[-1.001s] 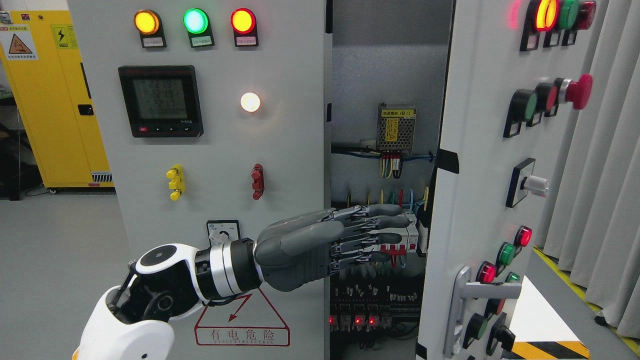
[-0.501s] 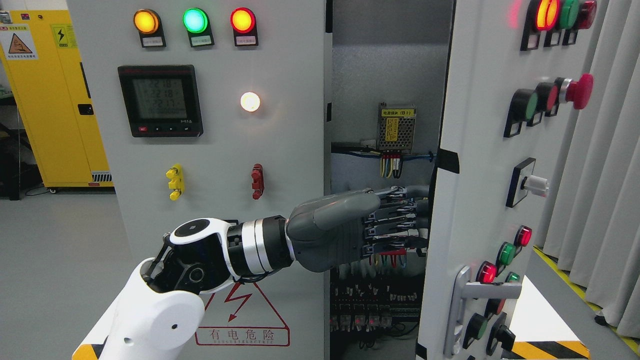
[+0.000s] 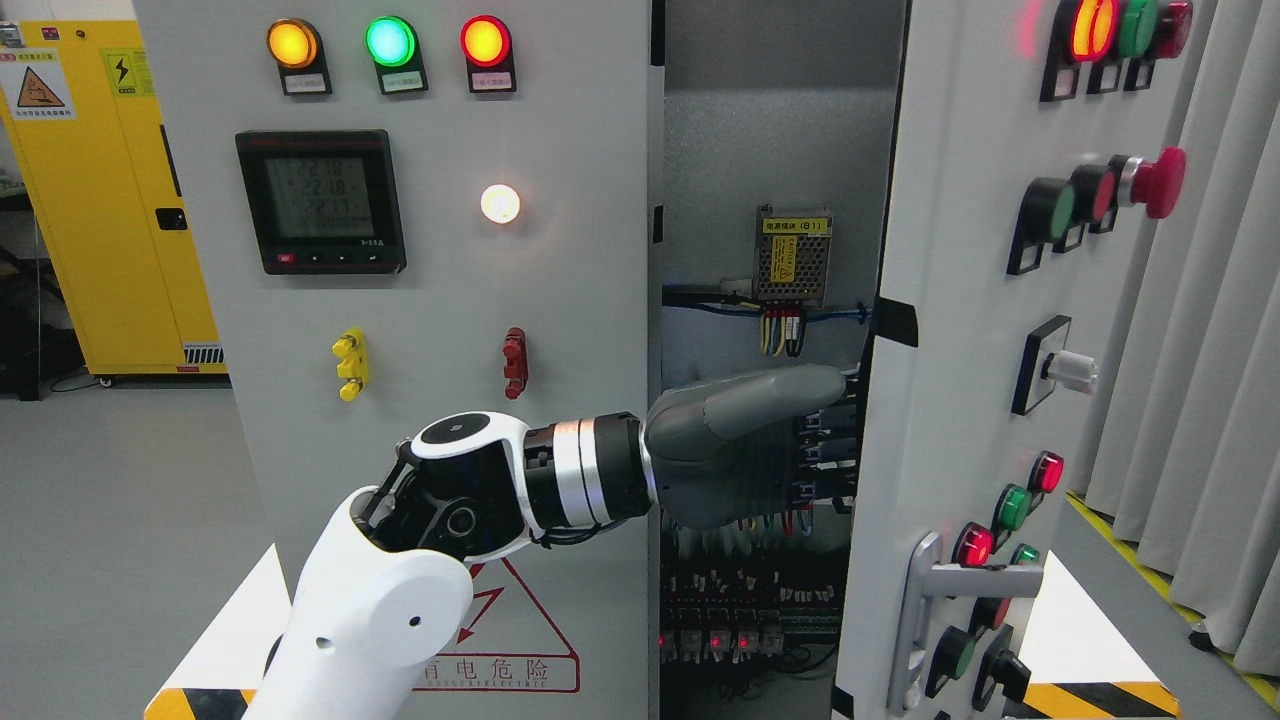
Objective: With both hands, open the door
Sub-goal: 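Push the push-button door outward with the left hand, swinging it open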
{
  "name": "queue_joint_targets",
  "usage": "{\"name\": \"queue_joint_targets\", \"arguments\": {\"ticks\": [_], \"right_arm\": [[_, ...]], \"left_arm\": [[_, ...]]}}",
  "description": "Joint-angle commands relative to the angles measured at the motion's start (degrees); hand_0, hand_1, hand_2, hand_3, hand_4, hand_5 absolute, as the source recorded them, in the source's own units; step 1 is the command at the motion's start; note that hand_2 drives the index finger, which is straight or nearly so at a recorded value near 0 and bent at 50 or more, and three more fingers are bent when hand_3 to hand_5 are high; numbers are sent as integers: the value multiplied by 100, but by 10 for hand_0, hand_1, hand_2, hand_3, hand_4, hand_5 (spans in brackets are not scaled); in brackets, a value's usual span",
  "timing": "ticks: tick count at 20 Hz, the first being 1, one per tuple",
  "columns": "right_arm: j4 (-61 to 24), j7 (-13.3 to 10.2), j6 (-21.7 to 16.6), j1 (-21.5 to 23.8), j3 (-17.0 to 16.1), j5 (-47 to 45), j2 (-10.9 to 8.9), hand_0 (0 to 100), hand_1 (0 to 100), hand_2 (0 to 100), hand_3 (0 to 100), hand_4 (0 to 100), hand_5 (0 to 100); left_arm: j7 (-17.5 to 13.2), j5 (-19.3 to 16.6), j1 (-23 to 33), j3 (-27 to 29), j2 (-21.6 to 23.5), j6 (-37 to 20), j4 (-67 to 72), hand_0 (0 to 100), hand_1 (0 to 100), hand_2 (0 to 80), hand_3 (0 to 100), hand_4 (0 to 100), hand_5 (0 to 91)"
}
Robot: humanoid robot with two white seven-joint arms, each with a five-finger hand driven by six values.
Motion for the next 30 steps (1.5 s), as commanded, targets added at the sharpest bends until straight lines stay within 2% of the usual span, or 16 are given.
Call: {"name": "queue_joint_targets", "arguments": {"ticks": [1, 19, 30], "right_arm": [[-2, -2, 5, 6, 59, 53, 123, 0, 500, 40, 0, 0, 0], [-2, -2, -4, 6, 59, 53, 114, 0, 500, 40, 0, 0, 0], [-2, -2, -4, 15, 50, 53, 114, 0, 500, 40, 0, 0, 0]], "left_arm": [[-4, 21, -153, -169, -311, 0, 373, 120, 556, 0, 0, 0, 0], [32, -58, -109, -196, -1155, -8, -119, 120, 556, 0, 0, 0, 0], [58, -331, -180, -1074, -1261, -290, -49, 120, 556, 0, 0, 0, 0]]}}
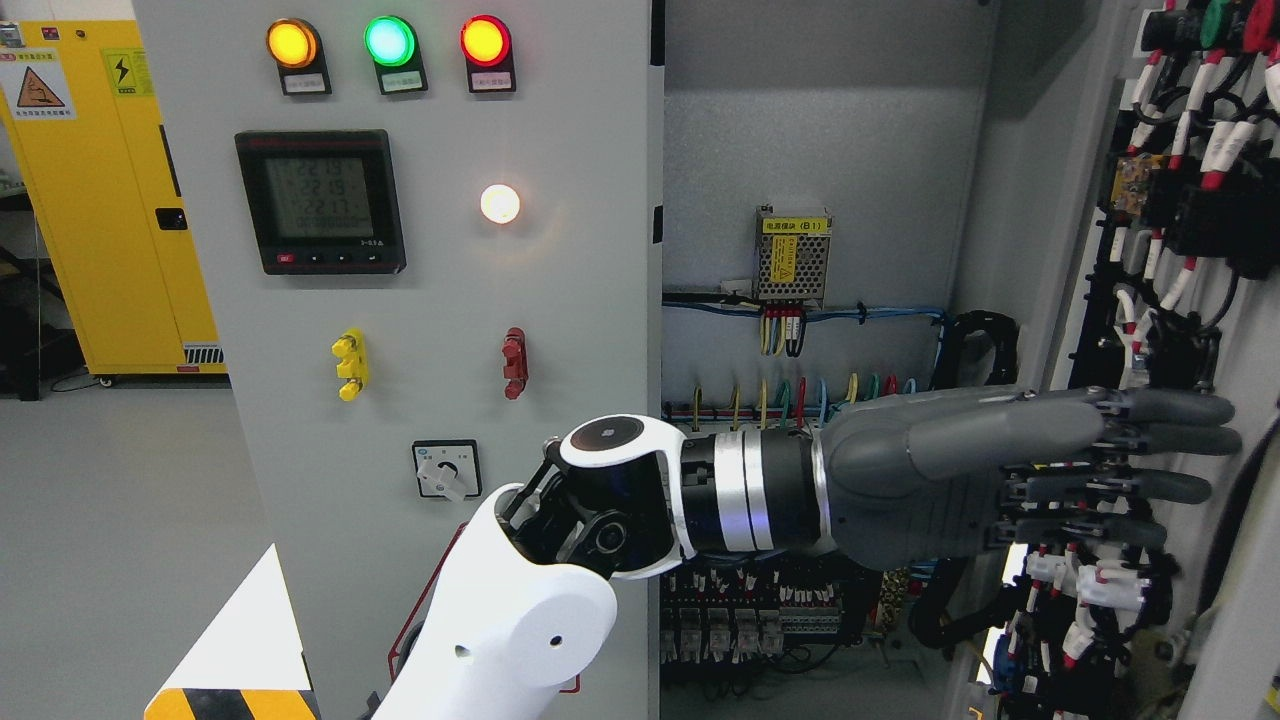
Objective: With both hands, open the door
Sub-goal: 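Push the push-button door outward with the left hand, swinging it open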
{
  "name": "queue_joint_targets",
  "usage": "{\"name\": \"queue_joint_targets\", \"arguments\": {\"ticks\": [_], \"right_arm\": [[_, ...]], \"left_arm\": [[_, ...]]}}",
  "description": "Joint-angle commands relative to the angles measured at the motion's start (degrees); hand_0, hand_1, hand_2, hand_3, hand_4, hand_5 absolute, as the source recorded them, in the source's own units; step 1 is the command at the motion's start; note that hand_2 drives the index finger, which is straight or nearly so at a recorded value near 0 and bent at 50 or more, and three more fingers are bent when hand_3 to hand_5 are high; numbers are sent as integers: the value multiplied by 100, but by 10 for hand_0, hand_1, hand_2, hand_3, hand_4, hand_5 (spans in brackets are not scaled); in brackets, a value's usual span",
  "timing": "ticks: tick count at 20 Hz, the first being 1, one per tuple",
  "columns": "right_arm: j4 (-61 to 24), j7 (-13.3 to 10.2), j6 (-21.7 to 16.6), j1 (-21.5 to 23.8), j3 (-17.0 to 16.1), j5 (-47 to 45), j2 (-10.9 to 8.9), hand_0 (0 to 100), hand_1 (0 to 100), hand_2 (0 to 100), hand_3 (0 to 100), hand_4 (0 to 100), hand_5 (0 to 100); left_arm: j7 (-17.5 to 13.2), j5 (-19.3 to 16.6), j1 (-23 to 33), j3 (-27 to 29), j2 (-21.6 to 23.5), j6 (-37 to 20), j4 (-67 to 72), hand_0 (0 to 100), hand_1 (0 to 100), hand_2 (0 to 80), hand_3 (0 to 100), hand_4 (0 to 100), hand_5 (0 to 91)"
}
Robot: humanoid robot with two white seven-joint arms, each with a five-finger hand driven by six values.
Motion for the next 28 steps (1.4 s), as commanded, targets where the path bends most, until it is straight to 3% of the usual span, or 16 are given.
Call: {"name": "queue_joint_targets", "arguments": {"ticks": [1, 8, 13, 18, 28], "right_arm": [[0, -2, -3, 9, 37, 53, 106, 0, 500, 40, 0, 0, 0], [0, -2, -3, 18, 28, 53, 114, 0, 500, 40, 0, 0, 0], [0, -2, 5, 44, 10, 53, 106, 0, 500, 40, 0, 0, 0], [0, -2, -3, 44, 2, 53, 97, 0, 500, 40, 0, 0, 0], [0, -2, -3, 44, -16, 53, 97, 0, 500, 40, 0, 0, 0]], "left_arm": [[18, -105, -56, -601, -217, -54, 8, 120, 556, 0, 0, 0, 0], [783, -202, -188, -979, -234, -502, 175, 120, 556, 0, 0, 0, 0], [783, -176, -382, -1023, -243, -643, 228, 120, 556, 0, 0, 0, 0], [783, 105, -522, -1041, -252, -643, 236, 120, 556, 0, 0, 0, 0], [792, 132, -531, -1322, -261, -950, 236, 120, 556, 0, 0, 0, 0]]}}
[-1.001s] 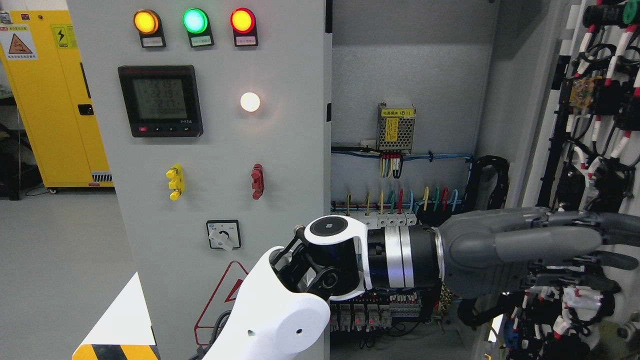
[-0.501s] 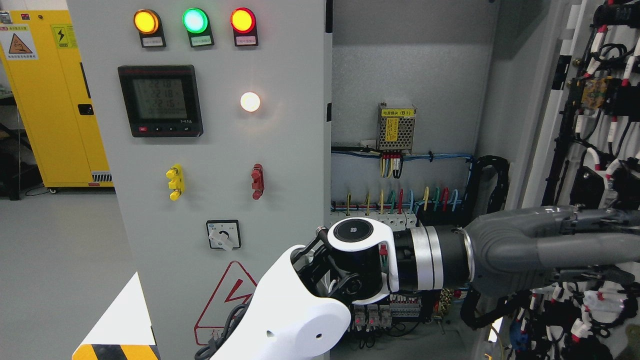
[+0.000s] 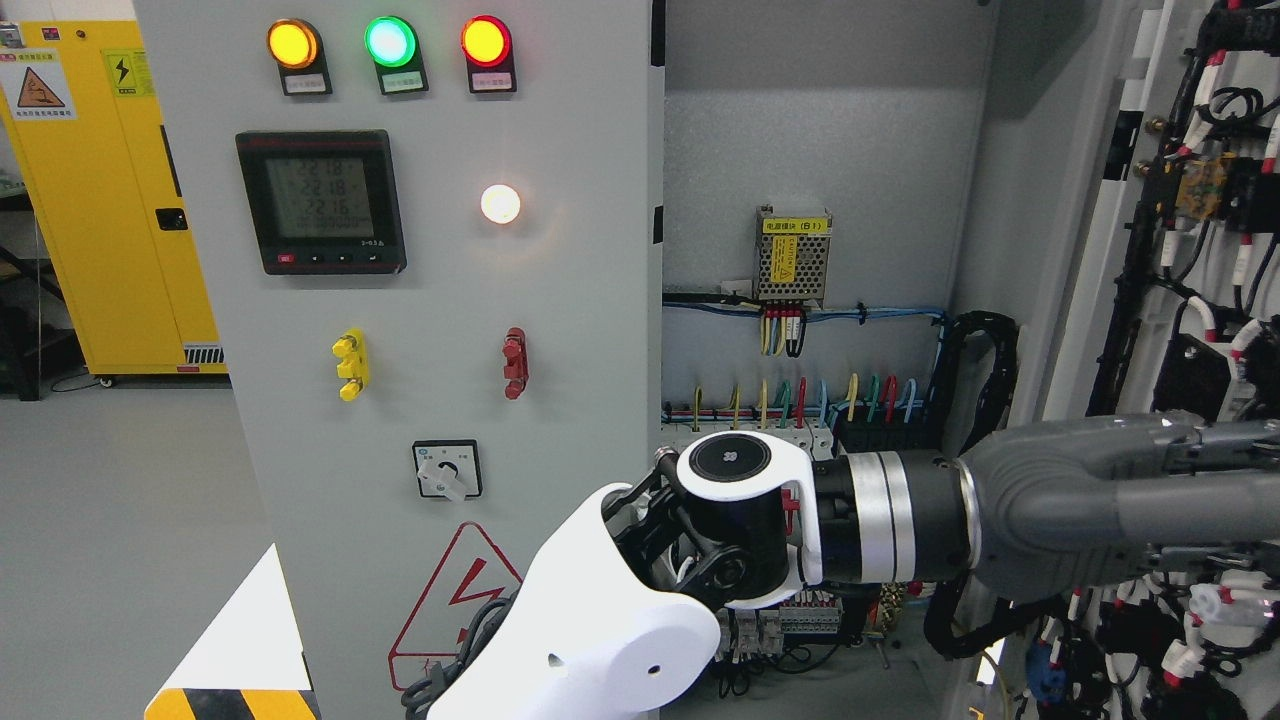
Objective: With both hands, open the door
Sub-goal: 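Push the push-button door outward with the left hand, swinging it open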
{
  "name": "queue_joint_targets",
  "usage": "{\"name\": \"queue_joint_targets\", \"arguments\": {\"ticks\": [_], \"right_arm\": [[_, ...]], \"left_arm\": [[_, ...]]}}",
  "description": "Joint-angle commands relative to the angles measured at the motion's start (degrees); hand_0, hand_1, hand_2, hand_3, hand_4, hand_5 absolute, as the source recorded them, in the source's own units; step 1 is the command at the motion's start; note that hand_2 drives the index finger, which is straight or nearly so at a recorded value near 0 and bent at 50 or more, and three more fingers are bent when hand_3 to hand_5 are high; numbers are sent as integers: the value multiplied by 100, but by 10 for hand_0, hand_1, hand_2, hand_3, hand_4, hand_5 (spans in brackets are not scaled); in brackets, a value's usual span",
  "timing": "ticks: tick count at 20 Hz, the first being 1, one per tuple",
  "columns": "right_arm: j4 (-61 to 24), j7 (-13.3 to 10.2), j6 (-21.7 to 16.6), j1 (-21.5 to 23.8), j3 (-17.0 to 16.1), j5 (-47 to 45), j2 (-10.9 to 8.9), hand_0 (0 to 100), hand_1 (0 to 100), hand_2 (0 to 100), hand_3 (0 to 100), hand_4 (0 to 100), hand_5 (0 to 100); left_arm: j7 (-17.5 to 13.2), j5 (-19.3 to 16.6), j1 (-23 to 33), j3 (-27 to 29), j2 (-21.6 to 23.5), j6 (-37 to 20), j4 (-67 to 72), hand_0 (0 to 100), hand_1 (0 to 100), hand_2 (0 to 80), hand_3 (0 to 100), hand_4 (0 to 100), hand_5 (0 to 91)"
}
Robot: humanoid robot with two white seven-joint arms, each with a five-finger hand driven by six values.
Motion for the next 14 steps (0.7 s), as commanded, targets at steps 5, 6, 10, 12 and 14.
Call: {"name": "queue_joint_targets", "arguments": {"ticks": [5, 6, 10, 12, 14], "right_arm": [[0, -2, 9, -142, -9, 53, 105, 0, 500, 40, 0, 0, 0], [0, -2, 0, -142, -9, 44, 105, 0, 500, 40, 0, 0, 0], [-9, -2, 0, -142, -9, 53, 79, 0, 500, 40, 0, 0, 0], [-9, -2, 0, -142, -17, 53, 62, 0, 500, 40, 0, 0, 0], [-9, -2, 9, -142, -9, 53, 70, 0, 500, 40, 0, 0, 0]], "left_arm": [[-3, 333, -149, -538, -38, -288, 40, 120, 556, 0, 0, 0, 0], [-3, 316, -149, -529, -30, -288, 40, 120, 556, 0, 0, 0, 0], [6, 263, -71, -14, -21, -253, 14, 120, 556, 0, 0, 0, 0], [6, 211, -9, 365, -4, -166, -30, 120, 556, 0, 0, 0, 0], [-3, -26, 105, 795, 136, -130, -56, 120, 556, 0, 0, 0, 0]]}}
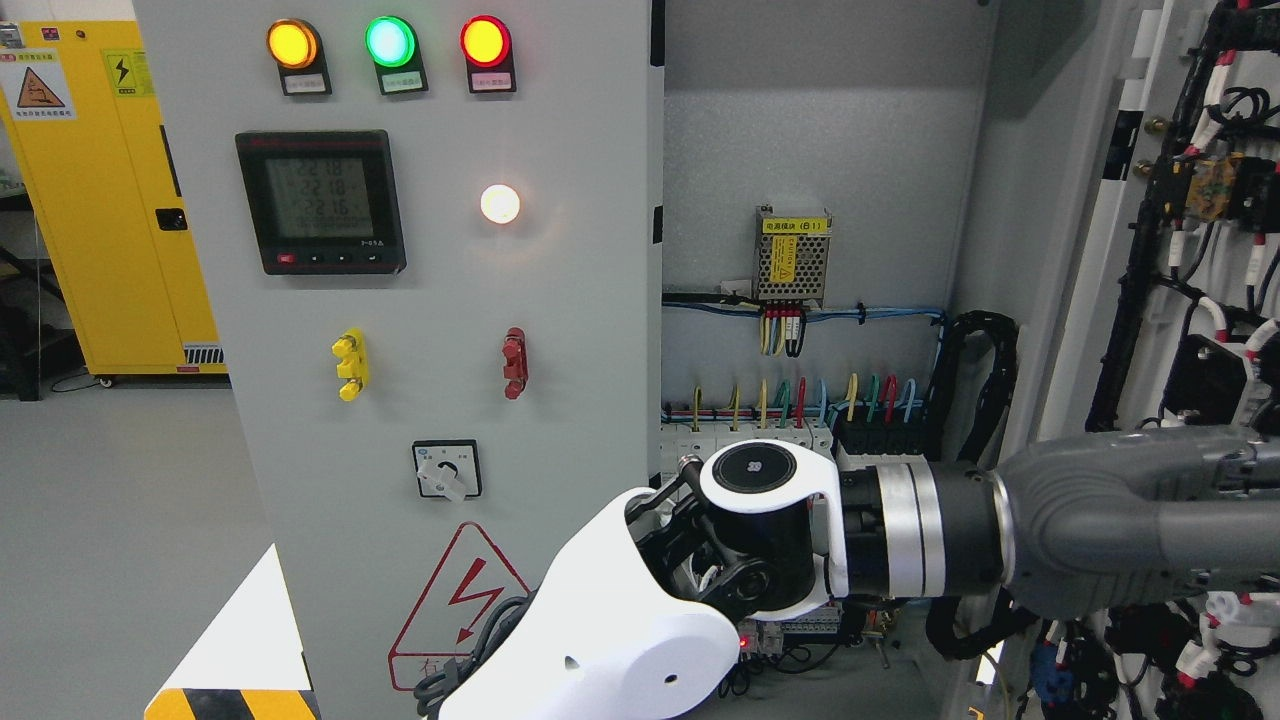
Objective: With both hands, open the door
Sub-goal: 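Push the push-button door outward with the left hand, swinging it open, then withdraw the left hand down out of the cabinet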
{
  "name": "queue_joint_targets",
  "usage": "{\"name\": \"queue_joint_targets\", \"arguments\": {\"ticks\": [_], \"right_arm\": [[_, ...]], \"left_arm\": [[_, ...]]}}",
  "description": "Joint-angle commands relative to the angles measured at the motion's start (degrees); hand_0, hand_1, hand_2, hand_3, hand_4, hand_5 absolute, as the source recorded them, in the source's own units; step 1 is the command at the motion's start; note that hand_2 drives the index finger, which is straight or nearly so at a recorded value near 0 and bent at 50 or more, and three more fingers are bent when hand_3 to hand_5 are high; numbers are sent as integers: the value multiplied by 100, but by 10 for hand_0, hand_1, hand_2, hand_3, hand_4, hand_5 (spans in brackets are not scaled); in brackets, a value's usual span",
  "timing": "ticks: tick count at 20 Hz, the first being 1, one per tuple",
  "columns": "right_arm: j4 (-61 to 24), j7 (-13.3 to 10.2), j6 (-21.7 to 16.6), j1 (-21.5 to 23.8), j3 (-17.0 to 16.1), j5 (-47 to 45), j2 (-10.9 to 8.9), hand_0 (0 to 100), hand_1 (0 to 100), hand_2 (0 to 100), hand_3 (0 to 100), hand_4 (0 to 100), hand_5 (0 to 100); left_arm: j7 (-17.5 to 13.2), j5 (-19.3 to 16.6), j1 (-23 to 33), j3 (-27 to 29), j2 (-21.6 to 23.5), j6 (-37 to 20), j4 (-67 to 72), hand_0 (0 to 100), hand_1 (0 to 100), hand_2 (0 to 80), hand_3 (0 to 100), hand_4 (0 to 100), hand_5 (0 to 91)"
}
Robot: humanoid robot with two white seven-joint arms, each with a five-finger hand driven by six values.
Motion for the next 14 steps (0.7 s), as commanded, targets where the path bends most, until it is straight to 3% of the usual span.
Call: {"name": "queue_joint_targets", "arguments": {"ticks": [1, 5, 6, 9, 14], "right_arm": [[-6, -2, 0, -149, 0, 53, 70, 0, 500, 40, 0, 0, 0], [-6, -2, 0, -140, -17, 44, 70, 0, 500, 40, 0, 0, 0], [-6, -2, 9, -140, -18, 53, 70, 0, 500, 40, 0, 0, 0], [-6, -2, 0, -132, -9, 53, 70, 0, 500, 40, 0, 0, 0], [-6, -2, 0, -140, -9, 53, 70, 0, 500, 40, 0, 0, 0]], "left_arm": [[-51, -274, 255, 1036, 265, 123, -93, 120, 556, 0, 0, 0, 0], [-43, -336, 1141, 1118, 1047, 255, -1101, 120, 556, 0, 0, 0, 0], [-25, -484, 1440, 1118, 1171, 246, -1331, 120, 556, 0, 0, 0, 0], [-25, -1450, 2319, 1161, 1470, 220, -1587, 120, 556, 0, 0, 0, 0], [-16, -2164, 4129, 1170, 1883, -17, -2106, 120, 556, 0, 0, 0, 0]]}}
